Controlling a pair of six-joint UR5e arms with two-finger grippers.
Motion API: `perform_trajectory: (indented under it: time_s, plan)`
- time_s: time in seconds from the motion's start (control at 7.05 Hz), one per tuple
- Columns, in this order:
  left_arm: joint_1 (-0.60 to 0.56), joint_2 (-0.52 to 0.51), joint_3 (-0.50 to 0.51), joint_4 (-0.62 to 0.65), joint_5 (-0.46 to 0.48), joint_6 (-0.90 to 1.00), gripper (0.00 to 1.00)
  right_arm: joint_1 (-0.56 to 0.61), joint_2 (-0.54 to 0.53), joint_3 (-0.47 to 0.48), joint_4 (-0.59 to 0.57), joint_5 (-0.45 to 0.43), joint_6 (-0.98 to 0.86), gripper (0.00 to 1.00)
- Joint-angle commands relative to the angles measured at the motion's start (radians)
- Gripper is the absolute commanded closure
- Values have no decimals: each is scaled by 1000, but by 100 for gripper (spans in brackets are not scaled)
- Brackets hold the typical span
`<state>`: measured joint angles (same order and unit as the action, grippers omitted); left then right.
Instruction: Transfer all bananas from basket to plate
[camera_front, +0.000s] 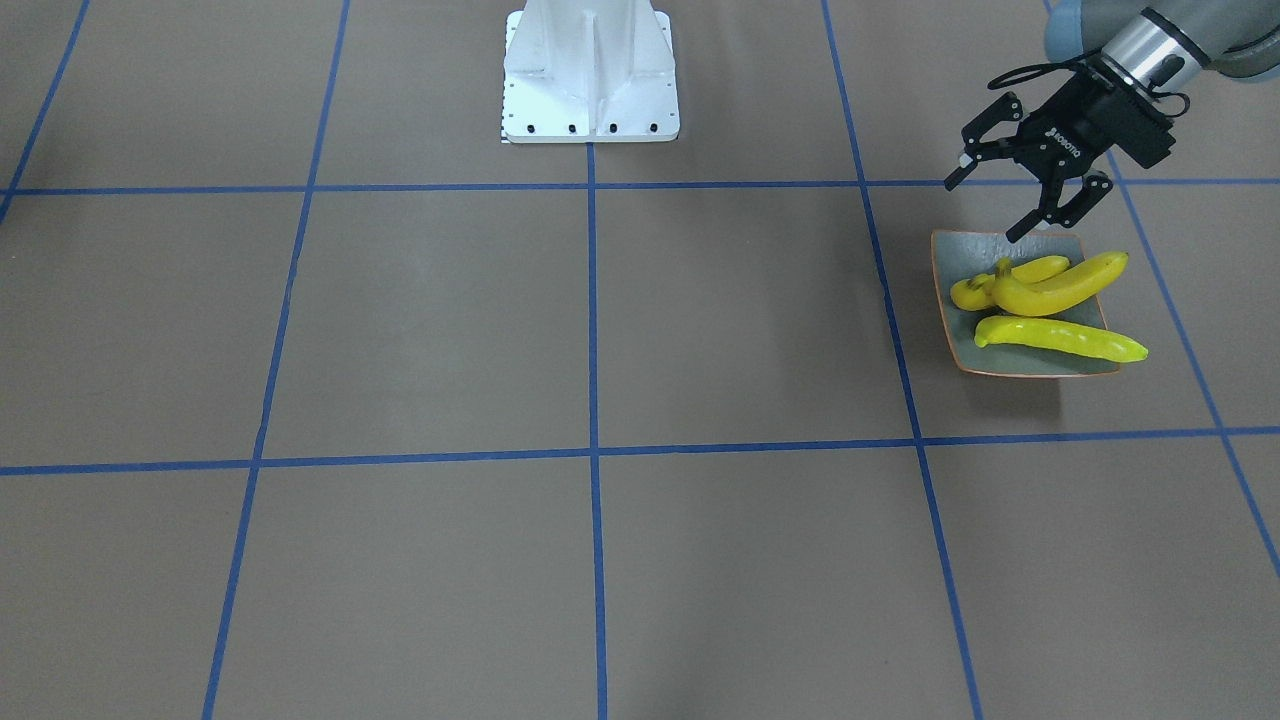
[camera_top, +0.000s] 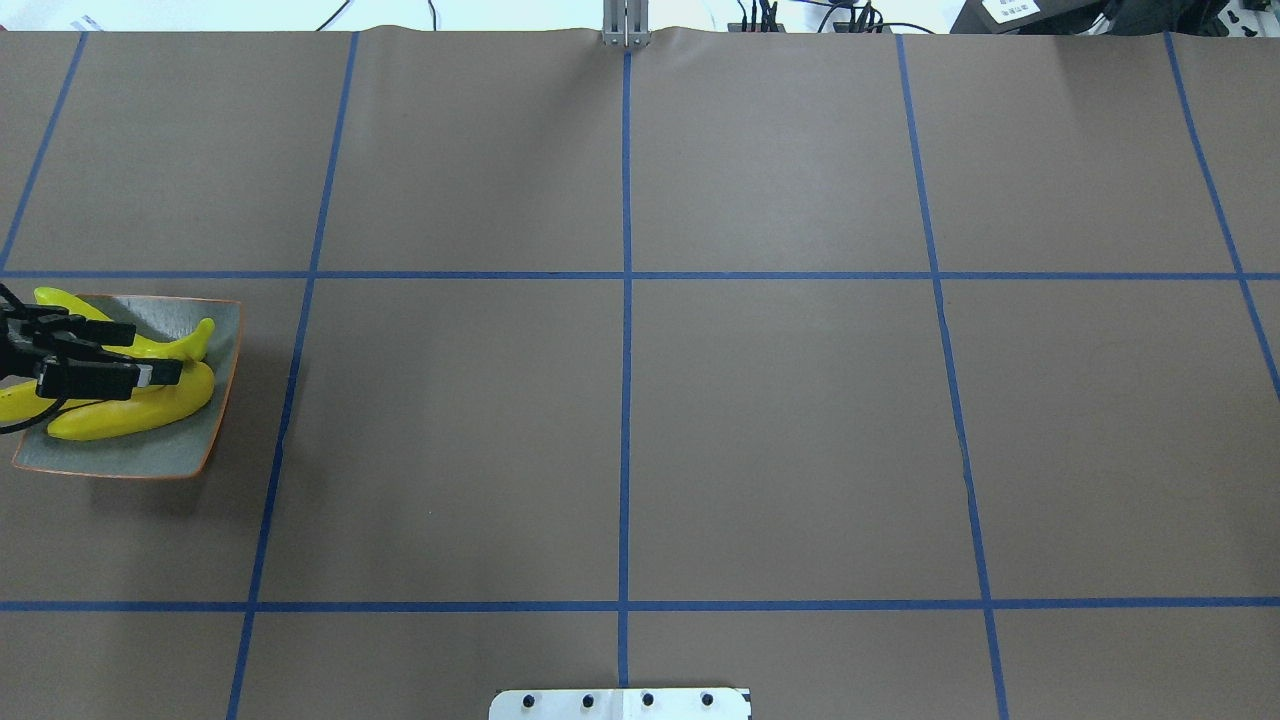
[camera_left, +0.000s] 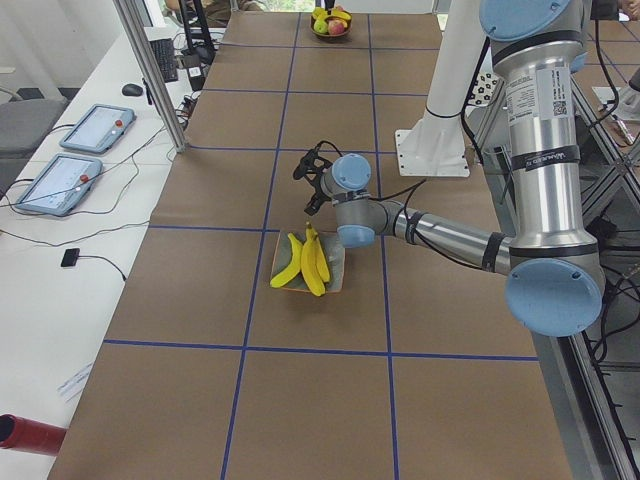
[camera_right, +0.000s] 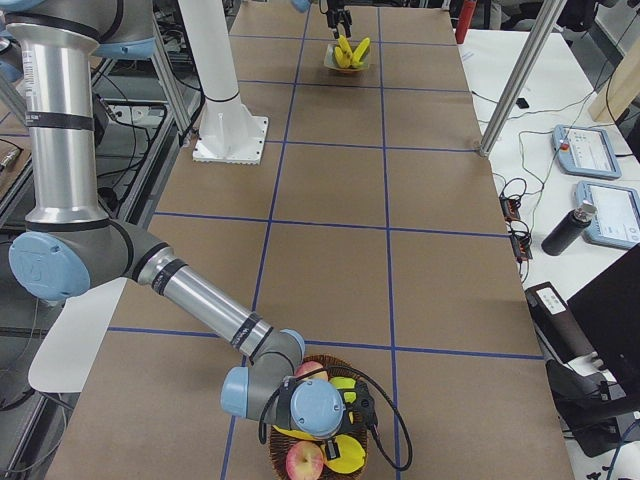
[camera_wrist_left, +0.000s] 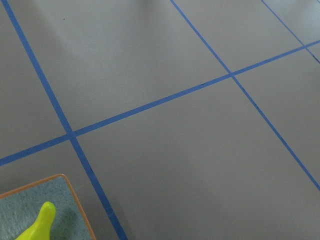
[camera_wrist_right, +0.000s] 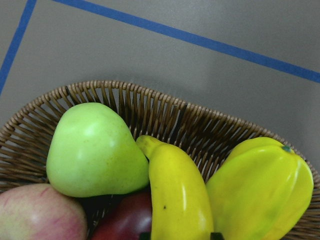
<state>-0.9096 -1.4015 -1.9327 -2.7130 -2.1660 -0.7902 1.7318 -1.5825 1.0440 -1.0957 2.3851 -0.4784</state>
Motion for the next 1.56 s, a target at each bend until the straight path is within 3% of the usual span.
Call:
perform_trajectory:
  time_s: [0.0,0.28,0.57,0.85,0.99,1.13,1.42]
  plan:
    - [0,1,1,-1,0,0,0,-6,-8,-1,26,-23,-2,3]
    - [0,-2,0,-1,0,0,0,-20,-2,1,26,-27,1,2]
    - [0,-2,0,-1,0,0,0,-34,-2,1,26,-27,3,33]
    - [0,-2,-9,-1,0,0,0,-44,-1,1,26,-27,14,47]
    - [0,-2,-11,1,0,0,0,-46,1,2,28,-29,12,63]
    - [0,-2,-11,1,0,0,0,-46,1,37,28,-32,8,97]
    - [0,-2,-9,2,0,0,0,-46,-1,79,26,-40,1,100]
